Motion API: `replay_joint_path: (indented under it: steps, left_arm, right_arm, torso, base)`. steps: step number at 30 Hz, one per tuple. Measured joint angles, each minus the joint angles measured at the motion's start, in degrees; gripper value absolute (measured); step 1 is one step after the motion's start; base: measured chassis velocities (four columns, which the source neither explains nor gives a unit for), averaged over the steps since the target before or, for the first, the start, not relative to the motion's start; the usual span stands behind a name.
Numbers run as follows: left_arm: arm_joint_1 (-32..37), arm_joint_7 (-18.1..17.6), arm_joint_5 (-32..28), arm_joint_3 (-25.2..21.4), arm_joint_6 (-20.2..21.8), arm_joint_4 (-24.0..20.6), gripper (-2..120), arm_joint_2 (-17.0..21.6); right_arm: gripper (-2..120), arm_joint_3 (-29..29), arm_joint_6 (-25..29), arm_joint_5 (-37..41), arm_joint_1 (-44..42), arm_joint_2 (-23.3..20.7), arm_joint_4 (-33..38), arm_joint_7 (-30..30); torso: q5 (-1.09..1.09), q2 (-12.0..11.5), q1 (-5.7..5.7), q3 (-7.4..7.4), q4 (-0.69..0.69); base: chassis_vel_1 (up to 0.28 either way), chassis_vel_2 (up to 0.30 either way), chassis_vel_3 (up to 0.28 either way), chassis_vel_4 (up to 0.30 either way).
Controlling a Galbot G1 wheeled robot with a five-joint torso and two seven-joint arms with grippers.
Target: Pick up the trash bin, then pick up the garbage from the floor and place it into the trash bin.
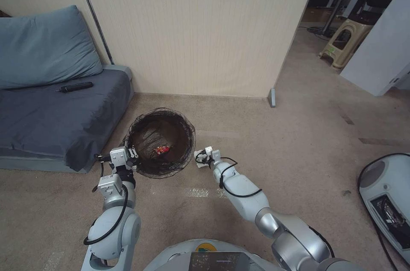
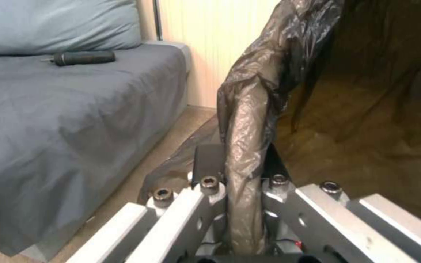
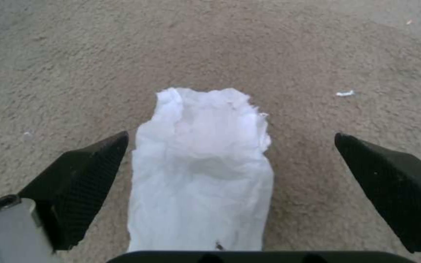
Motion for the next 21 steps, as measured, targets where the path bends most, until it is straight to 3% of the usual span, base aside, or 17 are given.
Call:
replay_joint_path:
  steps: [21]
  left_arm:
    - [0.43,0.01,0.62,0.21,-0.20,-0.07,0,-0.42]
  right_arm:
    - [96,0.57,3.04,-5.27,0.16,2.29,-4.25,-1.71]
  torso:
    - [0.00,0.00,0.00,0.00,0.00]
  base:
    - [0.000,0.000,0.000,0.000]
